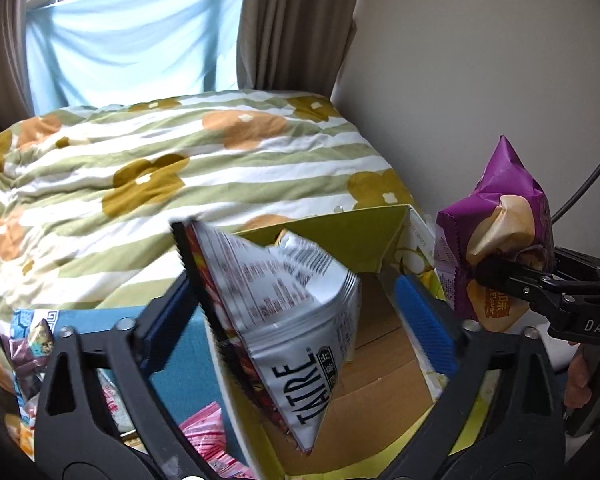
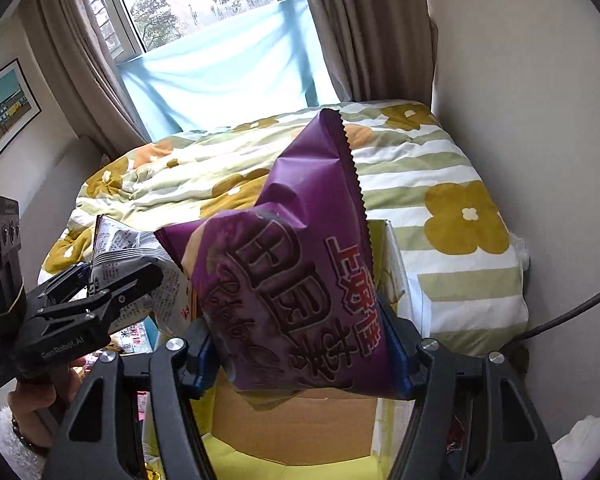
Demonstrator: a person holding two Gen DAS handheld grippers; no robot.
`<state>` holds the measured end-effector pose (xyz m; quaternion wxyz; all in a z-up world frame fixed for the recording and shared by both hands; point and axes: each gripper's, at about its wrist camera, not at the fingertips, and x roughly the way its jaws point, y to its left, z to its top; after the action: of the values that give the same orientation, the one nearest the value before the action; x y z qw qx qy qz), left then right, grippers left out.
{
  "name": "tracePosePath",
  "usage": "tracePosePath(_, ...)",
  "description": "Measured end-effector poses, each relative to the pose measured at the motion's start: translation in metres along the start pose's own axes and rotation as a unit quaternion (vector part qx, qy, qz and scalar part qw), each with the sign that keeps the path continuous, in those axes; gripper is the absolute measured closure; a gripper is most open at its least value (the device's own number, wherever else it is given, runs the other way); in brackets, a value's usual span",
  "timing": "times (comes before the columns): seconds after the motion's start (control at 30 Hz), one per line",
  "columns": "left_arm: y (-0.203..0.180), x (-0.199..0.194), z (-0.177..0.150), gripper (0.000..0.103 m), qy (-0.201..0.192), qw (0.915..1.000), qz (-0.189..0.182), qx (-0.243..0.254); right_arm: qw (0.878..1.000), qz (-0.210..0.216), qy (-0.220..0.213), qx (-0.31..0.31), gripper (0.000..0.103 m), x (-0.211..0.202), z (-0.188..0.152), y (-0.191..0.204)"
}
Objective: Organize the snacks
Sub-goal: 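Carry both bags over the cardboard box and open both grippers to drop them, then withdraw both tools from the box back toward the snack pile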
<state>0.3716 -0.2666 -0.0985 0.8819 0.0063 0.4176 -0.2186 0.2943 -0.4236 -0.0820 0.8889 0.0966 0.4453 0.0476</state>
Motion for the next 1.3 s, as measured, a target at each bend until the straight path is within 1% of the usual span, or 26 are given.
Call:
tracePosePath(0.1,-0.002,0.019,-0.001,0.001,0.020,0.9997,0.010,0.009,1.000,0.001,0.013,0.005,0.041,0.012,0.003,-0.013)
tracePosePath(0.2,0.006,0.020,-0.011,0.001,0.028,0.9996,0.009,0.000,1.000,-0.003,0.022,0.005,0.041,0.020,0.000,-0.019)
tracePosePath(0.27,0.015,0.013,-0.021,0.001,0.036,0.9992,0.011,-0.012,1.000,-0.009,0.028,0.006,0.041,0.026,-0.001,-0.022)
tracePosePath(0.37,0.029,-0.001,-0.034,0.001,0.036,0.9987,0.024,-0.026,0.999,-0.018,0.037,0.006,0.040,0.035,-0.001,-0.023)
tracePosePath(0.53,0.036,-0.017,-0.047,0.001,0.034,0.9977,0.056,-0.021,0.999,-0.027,0.038,-0.018,0.039,0.049,0.005,-0.014)
tracePosePath(0.73,0.044,-0.023,-0.053,0.001,0.039,0.9959,0.078,-0.026,0.998,-0.019,0.055,-0.023,0.038,0.077,0.008,-0.010)
tracePosePath(0.8,0.047,-0.022,-0.056,0.001,0.041,0.9958,0.076,-0.032,0.998,-0.015,0.064,-0.017,0.038,0.086,0.009,-0.011)
tracePosePath(0.83,0.048,-0.022,-0.057,0.001,0.041,0.9956,0.076,-0.036,0.998,-0.010,0.067,-0.011,0.036,0.090,0.009,-0.013)
tracePosePath(0.9,0.050,-0.025,-0.059,0.001,0.042,0.9952,0.078,-0.041,0.997,0.006,0.081,-0.002,0.016,0.100,0.008,-0.016)
tracePosePath(0.93,0.050,-0.025,-0.061,0.001,0.044,0.9949,0.081,-0.041,0.996,0.004,0.088,-0.002,0.000,0.103,0.007,-0.017)
tracePosePath(1.07,0.047,-0.028,-0.068,0.001,0.043,0.9937,0.096,-0.038,0.997,0.004,0.081,-0.019,0.000,0.096,-0.005,-0.014)
tracePosePath(1.17,0.046,-0.032,-0.068,0.001,0.041,0.9935,0.099,-0.040,0.996,0.002,0.083,-0.028,0.000,0.091,-0.011,-0.014)
tracePosePath(1.3,0.042,-0.044,-0.066,0.001,0.029,0.9930,0.106,-0.042,0.996,-0.010,0.075,-0.048,0.000,0.080,-0.012,-0.012)
